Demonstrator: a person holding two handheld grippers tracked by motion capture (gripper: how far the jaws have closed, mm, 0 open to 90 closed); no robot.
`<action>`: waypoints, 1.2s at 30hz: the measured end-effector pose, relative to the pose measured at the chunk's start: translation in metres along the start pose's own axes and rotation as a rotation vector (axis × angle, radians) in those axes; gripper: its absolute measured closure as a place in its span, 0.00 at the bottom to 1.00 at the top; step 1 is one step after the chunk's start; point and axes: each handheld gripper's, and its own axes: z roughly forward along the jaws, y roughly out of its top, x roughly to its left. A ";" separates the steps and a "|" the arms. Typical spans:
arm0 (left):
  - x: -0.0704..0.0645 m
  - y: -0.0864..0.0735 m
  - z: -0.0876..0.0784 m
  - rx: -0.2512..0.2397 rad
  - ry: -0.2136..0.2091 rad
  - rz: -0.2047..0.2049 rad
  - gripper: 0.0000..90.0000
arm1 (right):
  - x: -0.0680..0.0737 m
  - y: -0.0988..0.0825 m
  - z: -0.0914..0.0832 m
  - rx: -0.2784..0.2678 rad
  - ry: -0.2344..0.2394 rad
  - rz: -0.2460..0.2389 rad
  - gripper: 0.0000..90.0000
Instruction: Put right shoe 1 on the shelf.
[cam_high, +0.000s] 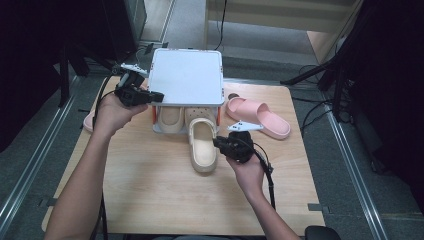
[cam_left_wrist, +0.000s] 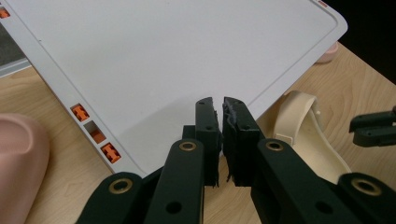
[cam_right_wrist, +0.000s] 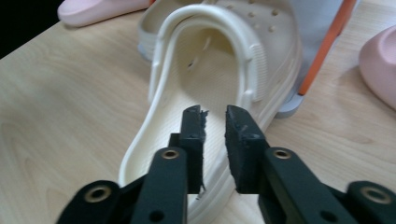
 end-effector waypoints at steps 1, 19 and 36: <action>0.000 0.000 0.000 -0.001 -0.001 -0.002 0.94 | 0.001 -0.002 -0.001 -0.001 0.009 -0.004 0.91; 0.000 -0.001 0.000 -0.006 -0.003 -0.002 0.94 | 0.030 -0.055 -0.013 0.053 0.071 -0.040 1.00; 0.000 -0.001 0.000 -0.006 -0.006 -0.007 0.95 | 0.034 -0.073 0.017 0.125 0.090 -0.077 1.00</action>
